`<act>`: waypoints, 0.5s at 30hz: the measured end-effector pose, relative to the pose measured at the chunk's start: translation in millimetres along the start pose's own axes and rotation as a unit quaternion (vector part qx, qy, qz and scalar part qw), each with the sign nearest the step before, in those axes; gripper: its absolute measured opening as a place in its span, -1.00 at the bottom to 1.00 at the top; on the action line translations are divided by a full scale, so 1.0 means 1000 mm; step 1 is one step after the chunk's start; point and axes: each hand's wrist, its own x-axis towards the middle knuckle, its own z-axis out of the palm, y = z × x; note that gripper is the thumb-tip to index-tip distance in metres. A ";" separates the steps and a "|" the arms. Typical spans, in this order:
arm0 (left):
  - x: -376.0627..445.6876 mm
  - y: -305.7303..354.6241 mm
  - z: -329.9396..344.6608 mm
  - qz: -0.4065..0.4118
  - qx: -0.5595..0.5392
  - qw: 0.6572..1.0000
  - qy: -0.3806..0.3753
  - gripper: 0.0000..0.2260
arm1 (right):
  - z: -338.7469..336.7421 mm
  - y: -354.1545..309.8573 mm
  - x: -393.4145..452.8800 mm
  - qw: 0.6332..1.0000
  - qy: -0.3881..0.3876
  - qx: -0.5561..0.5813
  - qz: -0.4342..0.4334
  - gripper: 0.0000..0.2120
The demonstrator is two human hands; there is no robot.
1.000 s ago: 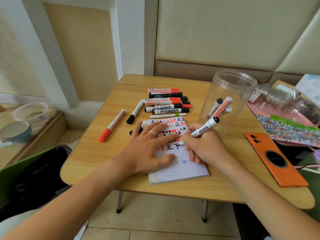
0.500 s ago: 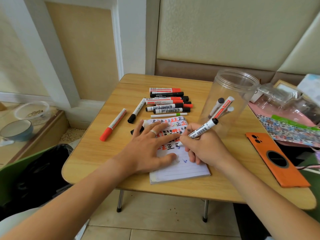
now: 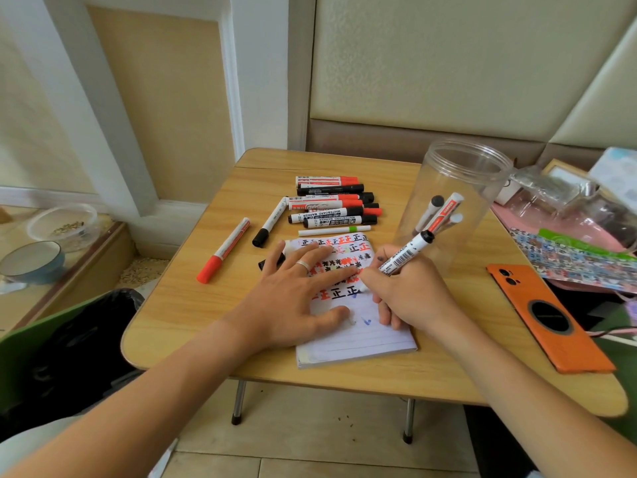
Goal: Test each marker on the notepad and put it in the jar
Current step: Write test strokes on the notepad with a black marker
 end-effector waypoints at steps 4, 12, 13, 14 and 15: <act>-0.001 -0.001 0.002 0.005 -0.013 1.000 0.027 -0.35 | 0.003 -0.001 0.001 0.999 0.021 0.018 -0.026 -0.87; -0.007 0.001 -0.004 -0.021 -0.098 0.974 0.205 -0.64 | 0.016 -0.001 0.008 0.994 0.026 0.100 -0.029 -0.89; -0.008 0.000 -0.005 -0.051 -0.096 0.966 0.233 -0.67 | 0.017 -0.001 0.007 0.995 0.023 0.098 -0.027 -0.88; -0.008 -0.001 -0.006 -0.088 -0.087 0.958 0.258 -0.68 | 0.018 -0.001 0.007 0.995 0.022 0.095 -0.027 -0.87; -0.008 -0.002 -0.006 -0.126 -0.074 0.950 0.277 -0.67 | 0.019 0.000 0.006 0.995 0.022 0.092 -0.027 -0.86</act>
